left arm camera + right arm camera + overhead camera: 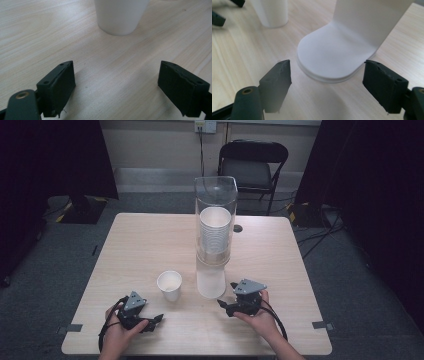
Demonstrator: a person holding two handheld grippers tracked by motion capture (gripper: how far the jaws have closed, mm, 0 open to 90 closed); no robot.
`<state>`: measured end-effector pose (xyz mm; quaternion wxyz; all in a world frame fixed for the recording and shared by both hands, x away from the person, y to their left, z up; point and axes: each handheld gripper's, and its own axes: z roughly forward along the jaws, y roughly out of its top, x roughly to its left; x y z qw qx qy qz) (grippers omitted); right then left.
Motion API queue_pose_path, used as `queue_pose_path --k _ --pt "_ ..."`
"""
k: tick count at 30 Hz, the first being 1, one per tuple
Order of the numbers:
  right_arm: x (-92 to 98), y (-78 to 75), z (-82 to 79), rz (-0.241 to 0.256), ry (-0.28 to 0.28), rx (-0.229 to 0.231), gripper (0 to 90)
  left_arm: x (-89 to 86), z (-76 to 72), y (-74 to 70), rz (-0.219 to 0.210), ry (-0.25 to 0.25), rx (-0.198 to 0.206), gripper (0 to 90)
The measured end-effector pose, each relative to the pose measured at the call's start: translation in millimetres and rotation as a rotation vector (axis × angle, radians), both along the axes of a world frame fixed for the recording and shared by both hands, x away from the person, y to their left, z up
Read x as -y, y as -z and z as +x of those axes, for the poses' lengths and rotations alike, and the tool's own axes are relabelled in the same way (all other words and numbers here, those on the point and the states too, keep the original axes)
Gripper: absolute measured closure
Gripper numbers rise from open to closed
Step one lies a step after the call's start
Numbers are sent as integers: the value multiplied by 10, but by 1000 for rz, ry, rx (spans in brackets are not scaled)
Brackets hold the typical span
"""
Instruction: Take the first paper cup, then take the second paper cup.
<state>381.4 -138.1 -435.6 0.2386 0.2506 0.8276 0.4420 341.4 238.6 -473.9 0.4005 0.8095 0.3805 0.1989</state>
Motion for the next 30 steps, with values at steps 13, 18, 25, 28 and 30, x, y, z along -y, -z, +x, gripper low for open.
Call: queue_pose_path --k 13,18,25,28,30 --pt "10 -72 90 42 44 -30 218 27 -8 2 34 4 8 127" --pt "14 -179 120 70 52 -10 222 27 -8 3 34 4 8 127" --pt "-40 -234 167 99 73 -1 220 27 -8 3 34 4 9 127" --pt "-78 -287 178 112 80 16 221 27 -8 3 34 4 8 127" --pt "-100 -310 200 123 85 22 223 29 -9 4 30 3 6 127"
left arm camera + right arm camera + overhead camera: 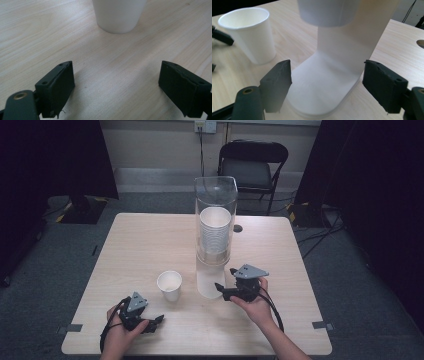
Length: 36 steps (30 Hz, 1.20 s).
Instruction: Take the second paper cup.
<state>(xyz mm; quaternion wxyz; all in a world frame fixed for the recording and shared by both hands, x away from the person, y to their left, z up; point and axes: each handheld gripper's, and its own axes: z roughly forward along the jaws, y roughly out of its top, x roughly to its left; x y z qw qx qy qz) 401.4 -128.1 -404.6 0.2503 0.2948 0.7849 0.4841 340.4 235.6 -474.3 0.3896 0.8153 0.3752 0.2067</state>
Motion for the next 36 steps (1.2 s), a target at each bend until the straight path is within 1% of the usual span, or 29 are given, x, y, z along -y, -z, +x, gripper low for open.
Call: queue_pose_path --k 3,5,6,8,11,12,15,16,19,21,22,24,25,26,27,28,31,33,36 --pt "-25 -38 51 20 9 -1 222 1 -1 1 -1 0 -1 127" --pt "-44 -85 99 41 14 27 225 -1 0 0 1 1 0 127" --pt "-54 -108 122 68 17 34 227 1 -1 1 -1 0 -1 127" --pt "-76 -138 149 89 15 20 226 1 -1 1 -1 -1 -1 127" --pt "-126 -174 172 106 11 19 226 0 -1 0 -1 0 -1 127" --pt "-156 -195 177 113 5 28 230 1 -1 1 -2 -1 -1 127" --pt "-210 -230 171 104 5 52 232 1 -1 1 -1 0 -1 127" --pt "-238 -248 179 106 2 52 232 1 -1 1 -2 -1 -1 127" --pt "-294 -298 197 115 0 71 236 1 -1 1 -1 0 -1 127" --pt "-343 -336 217 104 -2 80 232 0 -1 1 -1 0 0 127" --pt "-358 -348 231 102 2 84 237 0 -1 1 -1 0 0 127" --pt "-379 -366 253 113 13 77 247 1 -1 1 -2 0 -1 127" --pt "-390 -362 266 125 12 73 253 0 -1 1 -1 0 -1 127" --pt "-395 -354 275 120 11 72 277 0 -1 1 0 0 -1 127" --pt "-396 -345 273 92 21 95 323 0 -1 1 -1 -1 -1 127" --pt "-385 -333 271 81 14 110 328 1 -1 1 -1 -1 -1 127" --pt "-345 -303 274 97 -9 122 333 1 -1 2 -2 -1 -1 127" --pt "-355 -291 271 104 -5 127 335 1 -1 2 -2 -1 0 127" --pt "-345 -254 264 104 -3 153 337 1 -2 2 -1 -1 0 127"
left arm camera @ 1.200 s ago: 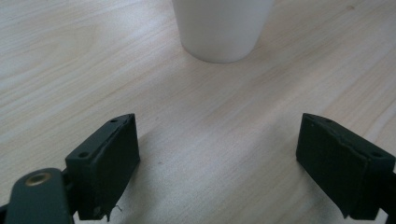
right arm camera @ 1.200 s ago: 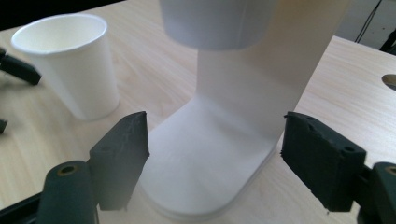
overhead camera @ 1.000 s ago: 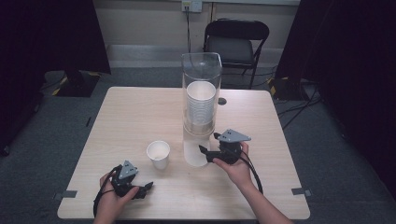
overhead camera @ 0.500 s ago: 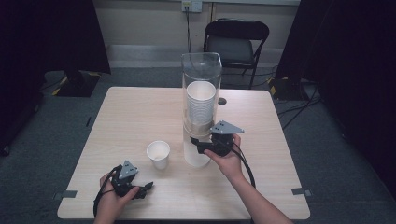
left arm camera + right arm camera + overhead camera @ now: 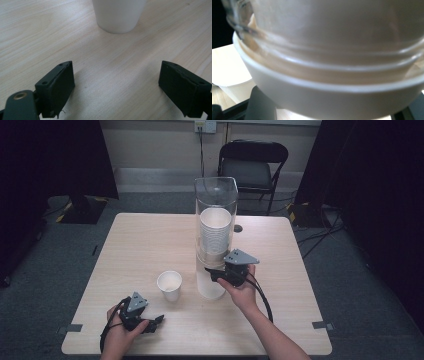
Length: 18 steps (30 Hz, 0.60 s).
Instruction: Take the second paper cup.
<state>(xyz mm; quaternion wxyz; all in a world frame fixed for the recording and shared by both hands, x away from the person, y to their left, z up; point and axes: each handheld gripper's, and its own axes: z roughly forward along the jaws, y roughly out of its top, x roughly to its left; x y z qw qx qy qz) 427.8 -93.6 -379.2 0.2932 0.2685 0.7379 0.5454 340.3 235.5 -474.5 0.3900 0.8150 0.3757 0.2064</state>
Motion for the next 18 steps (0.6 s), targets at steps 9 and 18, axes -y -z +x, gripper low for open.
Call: queue_pose_path --k 9,18 --pt "6 36 -23 -16 0 5 344 0 -1 0 0 0 0 127" --pt "50 20 0 -75 -17 2 351 0 -1 1 -1 0 0 127"
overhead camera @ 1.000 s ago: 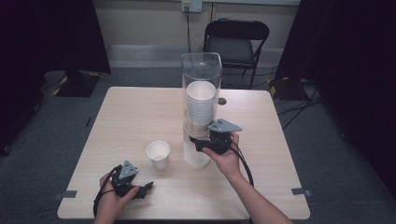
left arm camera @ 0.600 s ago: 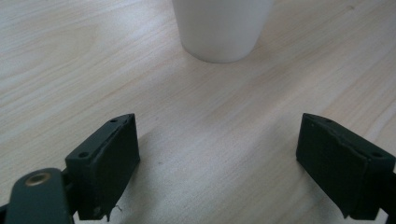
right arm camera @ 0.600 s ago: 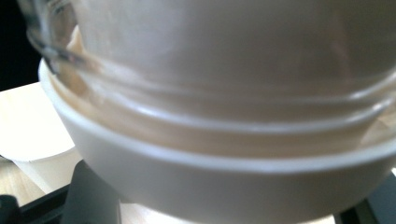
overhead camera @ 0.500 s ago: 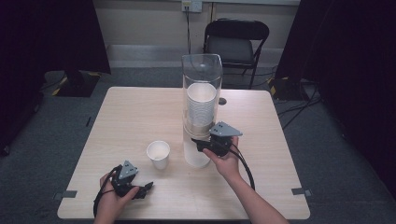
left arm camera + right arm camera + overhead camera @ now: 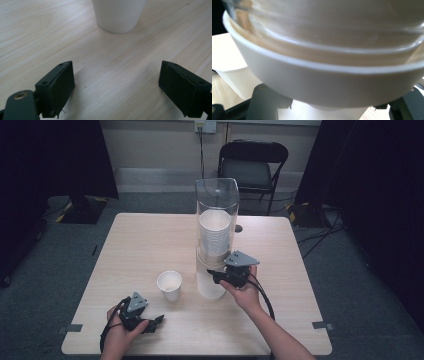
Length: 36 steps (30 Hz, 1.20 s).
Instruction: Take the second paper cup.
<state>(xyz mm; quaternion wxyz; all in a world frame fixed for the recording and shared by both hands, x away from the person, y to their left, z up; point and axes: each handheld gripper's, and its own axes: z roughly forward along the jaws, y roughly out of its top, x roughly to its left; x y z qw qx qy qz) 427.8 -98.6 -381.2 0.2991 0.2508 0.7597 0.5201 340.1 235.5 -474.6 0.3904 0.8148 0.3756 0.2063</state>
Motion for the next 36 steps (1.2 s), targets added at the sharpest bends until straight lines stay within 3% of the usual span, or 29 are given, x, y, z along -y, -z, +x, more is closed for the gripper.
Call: queue_pose_path --k 36 --pt "26 40 11 -11 -20 6 358 1 -1 1 -1 -1 2 128"
